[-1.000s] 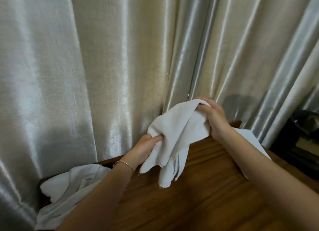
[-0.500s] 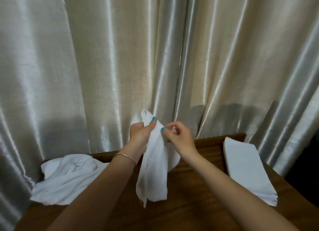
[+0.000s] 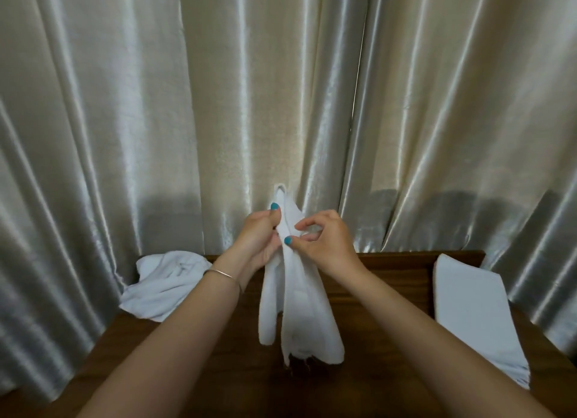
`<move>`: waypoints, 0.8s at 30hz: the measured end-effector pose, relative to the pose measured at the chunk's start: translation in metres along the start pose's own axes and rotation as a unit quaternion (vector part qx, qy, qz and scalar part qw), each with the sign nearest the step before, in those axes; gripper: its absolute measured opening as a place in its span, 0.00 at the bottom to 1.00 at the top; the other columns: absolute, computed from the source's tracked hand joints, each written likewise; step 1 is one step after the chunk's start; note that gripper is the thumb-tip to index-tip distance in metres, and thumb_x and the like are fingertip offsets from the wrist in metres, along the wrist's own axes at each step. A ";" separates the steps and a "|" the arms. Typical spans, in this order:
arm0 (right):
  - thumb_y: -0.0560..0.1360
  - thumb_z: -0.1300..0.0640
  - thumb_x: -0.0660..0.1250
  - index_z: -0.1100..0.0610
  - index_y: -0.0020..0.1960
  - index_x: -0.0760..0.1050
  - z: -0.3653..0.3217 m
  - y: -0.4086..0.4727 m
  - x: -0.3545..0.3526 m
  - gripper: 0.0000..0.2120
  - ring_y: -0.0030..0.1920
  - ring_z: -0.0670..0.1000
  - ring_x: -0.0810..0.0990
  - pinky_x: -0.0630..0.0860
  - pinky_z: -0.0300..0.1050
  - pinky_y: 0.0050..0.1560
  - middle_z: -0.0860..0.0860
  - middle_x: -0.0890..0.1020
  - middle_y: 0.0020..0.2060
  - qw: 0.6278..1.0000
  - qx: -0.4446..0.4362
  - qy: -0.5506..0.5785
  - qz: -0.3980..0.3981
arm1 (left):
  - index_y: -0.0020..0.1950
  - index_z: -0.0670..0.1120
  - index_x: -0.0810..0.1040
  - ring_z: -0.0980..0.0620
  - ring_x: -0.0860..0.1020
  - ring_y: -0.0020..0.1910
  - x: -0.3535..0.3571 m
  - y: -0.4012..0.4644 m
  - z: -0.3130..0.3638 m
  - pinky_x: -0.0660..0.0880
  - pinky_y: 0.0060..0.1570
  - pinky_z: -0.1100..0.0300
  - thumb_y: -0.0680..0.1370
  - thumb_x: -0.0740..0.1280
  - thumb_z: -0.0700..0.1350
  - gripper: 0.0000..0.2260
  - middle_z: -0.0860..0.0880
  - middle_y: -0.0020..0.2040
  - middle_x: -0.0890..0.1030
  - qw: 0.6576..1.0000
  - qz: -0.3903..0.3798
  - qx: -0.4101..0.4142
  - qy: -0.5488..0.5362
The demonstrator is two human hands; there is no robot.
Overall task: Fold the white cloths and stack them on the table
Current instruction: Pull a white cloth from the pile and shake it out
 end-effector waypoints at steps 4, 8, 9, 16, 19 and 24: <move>0.69 0.56 0.76 0.47 0.44 0.78 -0.003 -0.003 -0.001 0.09 0.49 0.52 0.81 0.78 0.45 0.54 0.49 0.74 0.51 1.000 0.010 0.000 -0.013 | 0.60 0.32 0.74 0.39 0.81 0.54 -0.003 -0.005 0.002 0.79 0.55 0.47 0.82 0.59 0.40 0.12 0.34 0.53 0.81 1.000 0.003 -0.009 0.006; 0.71 0.58 0.75 0.50 0.45 0.78 0.003 -0.005 0.002 0.07 0.48 0.52 0.81 0.78 0.44 0.52 0.46 0.72 0.46 1.000 0.012 0.016 -0.010 | 0.52 0.36 0.79 0.45 0.83 0.41 0.004 -0.008 -0.003 0.82 0.38 0.57 0.77 0.69 0.46 0.13 0.39 0.43 0.83 1.000 -0.012 -0.003 0.024; 0.71 0.58 0.74 0.51 0.46 0.79 0.006 -0.005 0.004 0.06 0.48 0.52 0.81 0.78 0.44 0.52 0.46 0.72 0.45 1.000 0.011 0.012 -0.008 | 0.49 0.37 0.80 0.45 0.83 0.39 0.005 -0.007 -0.006 0.81 0.37 0.57 0.75 0.72 0.47 0.12 0.40 0.41 0.84 0.998 -0.013 -0.003 0.061; 0.75 0.61 0.68 0.55 0.48 0.80 0.017 -0.003 0.016 0.04 0.39 0.41 0.75 0.70 0.31 0.43 0.45 0.73 0.42 0.998 0.001 -0.029 0.048 | 0.42 0.38 0.77 0.44 0.80 0.39 -0.004 0.011 -0.014 0.79 0.45 0.50 0.80 0.62 0.39 0.08 0.39 0.39 0.80 0.996 0.027 0.005 0.086; 0.77 0.57 0.63 0.54 0.47 0.75 0.014 0.002 0.020 0.03 0.39 0.47 0.76 0.74 0.43 0.42 0.47 0.76 0.39 0.993 0.007 -0.104 0.048 | 0.41 0.43 0.77 0.50 0.78 0.33 -0.025 0.018 -0.005 0.75 0.30 0.61 0.80 0.62 0.40 0.09 0.45 0.35 0.80 0.986 0.045 0.024 0.159; 0.81 0.52 0.51 0.50 0.49 0.62 0.012 0.022 0.007 0.03 0.38 0.59 0.77 0.75 0.53 0.40 0.54 0.78 0.38 0.971 0.016 -0.238 0.034 | 0.42 0.51 0.73 0.54 0.74 0.37 -0.064 0.022 0.051 0.68 0.35 0.62 0.81 0.58 0.46 0.09 0.53 0.38 0.76 0.866 0.058 0.226 0.443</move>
Point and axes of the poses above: each hand's wrist, its own y-axis towards the middle knuckle, its own x-axis out of the palm, z = x × y, the point moved 7 cm from there along y, towards the middle knuckle
